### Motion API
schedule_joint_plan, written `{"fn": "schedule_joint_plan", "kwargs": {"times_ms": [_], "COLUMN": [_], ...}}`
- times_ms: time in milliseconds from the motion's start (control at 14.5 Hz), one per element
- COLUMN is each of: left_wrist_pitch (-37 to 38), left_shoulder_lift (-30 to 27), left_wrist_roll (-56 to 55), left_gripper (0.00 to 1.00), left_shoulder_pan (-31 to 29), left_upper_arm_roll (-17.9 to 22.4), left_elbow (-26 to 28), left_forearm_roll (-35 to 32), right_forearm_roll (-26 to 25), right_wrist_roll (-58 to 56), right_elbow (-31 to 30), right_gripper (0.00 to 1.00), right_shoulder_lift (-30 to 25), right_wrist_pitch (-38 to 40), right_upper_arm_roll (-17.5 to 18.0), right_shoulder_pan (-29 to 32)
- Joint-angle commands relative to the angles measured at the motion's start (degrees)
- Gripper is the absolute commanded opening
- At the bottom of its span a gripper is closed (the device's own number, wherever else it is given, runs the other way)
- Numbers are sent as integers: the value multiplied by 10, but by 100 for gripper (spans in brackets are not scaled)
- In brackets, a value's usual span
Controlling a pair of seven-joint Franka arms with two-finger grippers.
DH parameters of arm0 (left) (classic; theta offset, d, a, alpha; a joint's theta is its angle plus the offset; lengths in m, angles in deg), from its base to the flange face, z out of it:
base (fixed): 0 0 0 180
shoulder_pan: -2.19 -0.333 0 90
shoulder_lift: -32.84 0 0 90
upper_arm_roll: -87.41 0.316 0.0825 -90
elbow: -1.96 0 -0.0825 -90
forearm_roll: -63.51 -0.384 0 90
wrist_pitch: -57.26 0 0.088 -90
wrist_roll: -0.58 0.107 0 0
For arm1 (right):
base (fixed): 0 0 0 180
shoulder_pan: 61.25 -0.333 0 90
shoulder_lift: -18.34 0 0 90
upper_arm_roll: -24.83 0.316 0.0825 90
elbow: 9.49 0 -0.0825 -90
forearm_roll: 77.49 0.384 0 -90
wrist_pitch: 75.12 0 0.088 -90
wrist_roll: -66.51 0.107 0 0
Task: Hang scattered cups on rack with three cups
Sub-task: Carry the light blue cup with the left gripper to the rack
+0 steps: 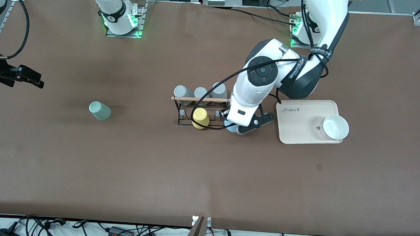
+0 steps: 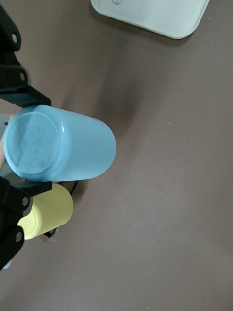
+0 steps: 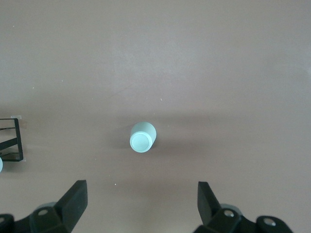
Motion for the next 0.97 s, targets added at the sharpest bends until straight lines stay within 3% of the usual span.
{"fn": "schedule_joint_plan", "kwargs": {"times_ms": [0,622,898], "left_wrist_pitch": [10,10,-31], "left_shoulder_lift": [23,52,65], "left_wrist_roll": [-33,-46,-39], "left_gripper": [43,43,43], "left_shoulder_pan": [21,50,48], "left_upper_arm_roll": [3,3,3], "left_elbow": [-34,-27,-20], "left_forearm_roll": [-3,25,29], "right_forearm_roll": [-2,-2,-4], "right_wrist_roll": [-1,-1,-2], "right_elbow": [-16,-15,-16], "right_gripper": [100,100,100], "right_shoulder_lift": [-16,-14,-15], "right_wrist_pitch": [9,2,-2], "right_upper_arm_roll": [8,8,8], "right_shoulder_pan": [9,9,9]}}
